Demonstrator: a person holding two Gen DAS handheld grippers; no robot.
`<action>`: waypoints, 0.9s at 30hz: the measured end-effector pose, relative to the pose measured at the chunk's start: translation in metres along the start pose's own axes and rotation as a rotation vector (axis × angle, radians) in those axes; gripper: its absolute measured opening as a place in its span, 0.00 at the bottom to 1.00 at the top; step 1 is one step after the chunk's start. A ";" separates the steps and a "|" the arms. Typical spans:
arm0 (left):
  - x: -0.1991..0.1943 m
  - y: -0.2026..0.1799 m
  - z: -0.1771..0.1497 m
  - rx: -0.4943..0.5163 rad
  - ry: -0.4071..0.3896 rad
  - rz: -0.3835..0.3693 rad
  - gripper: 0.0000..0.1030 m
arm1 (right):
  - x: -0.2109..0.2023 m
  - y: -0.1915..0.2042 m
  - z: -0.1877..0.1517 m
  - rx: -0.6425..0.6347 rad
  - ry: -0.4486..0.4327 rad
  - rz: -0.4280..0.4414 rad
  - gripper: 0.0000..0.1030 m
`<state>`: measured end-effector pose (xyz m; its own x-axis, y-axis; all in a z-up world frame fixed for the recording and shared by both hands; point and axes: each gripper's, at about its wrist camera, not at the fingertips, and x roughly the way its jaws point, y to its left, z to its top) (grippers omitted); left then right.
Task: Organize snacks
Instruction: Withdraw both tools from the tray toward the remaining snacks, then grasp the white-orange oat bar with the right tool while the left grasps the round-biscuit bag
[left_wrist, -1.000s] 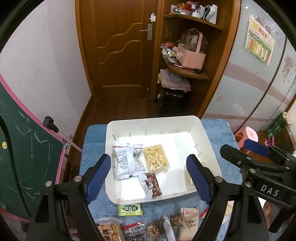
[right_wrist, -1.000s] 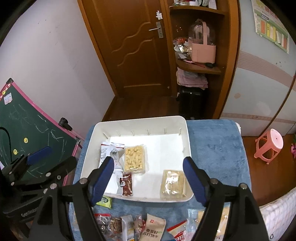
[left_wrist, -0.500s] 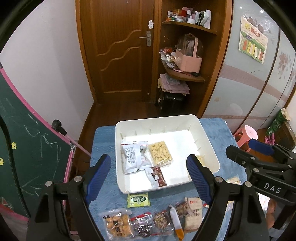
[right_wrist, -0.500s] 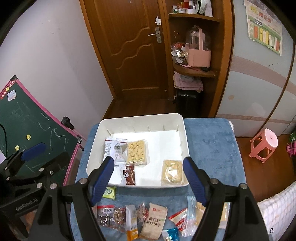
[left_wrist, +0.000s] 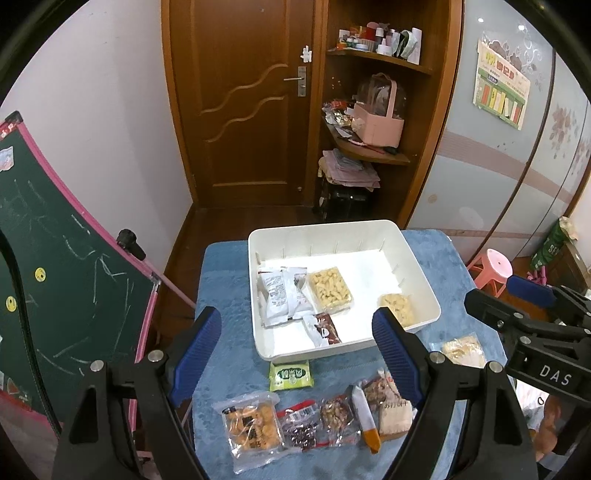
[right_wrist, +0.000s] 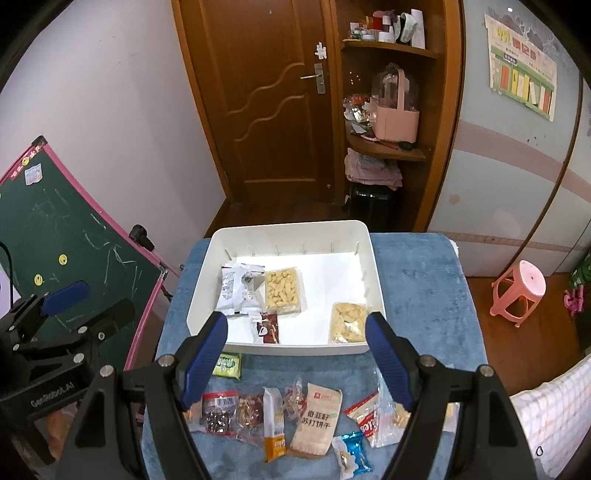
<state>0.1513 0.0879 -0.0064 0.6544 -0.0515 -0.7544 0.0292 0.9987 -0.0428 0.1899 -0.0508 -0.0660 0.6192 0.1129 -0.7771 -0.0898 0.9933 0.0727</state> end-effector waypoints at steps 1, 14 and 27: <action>-0.002 0.001 -0.002 0.000 0.000 0.002 0.80 | -0.003 0.002 -0.003 -0.004 -0.003 0.002 0.75; 0.010 0.041 -0.057 -0.060 0.088 0.032 0.81 | 0.012 0.037 -0.053 -0.144 0.056 -0.036 0.75; 0.101 0.084 -0.146 -0.180 0.403 0.070 0.81 | 0.094 0.061 -0.138 -0.236 0.366 0.057 0.56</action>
<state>0.1097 0.1656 -0.1822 0.3027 -0.0179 -0.9529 -0.1595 0.9848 -0.0692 0.1352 0.0171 -0.2211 0.2951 0.1092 -0.9492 -0.3179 0.9481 0.0102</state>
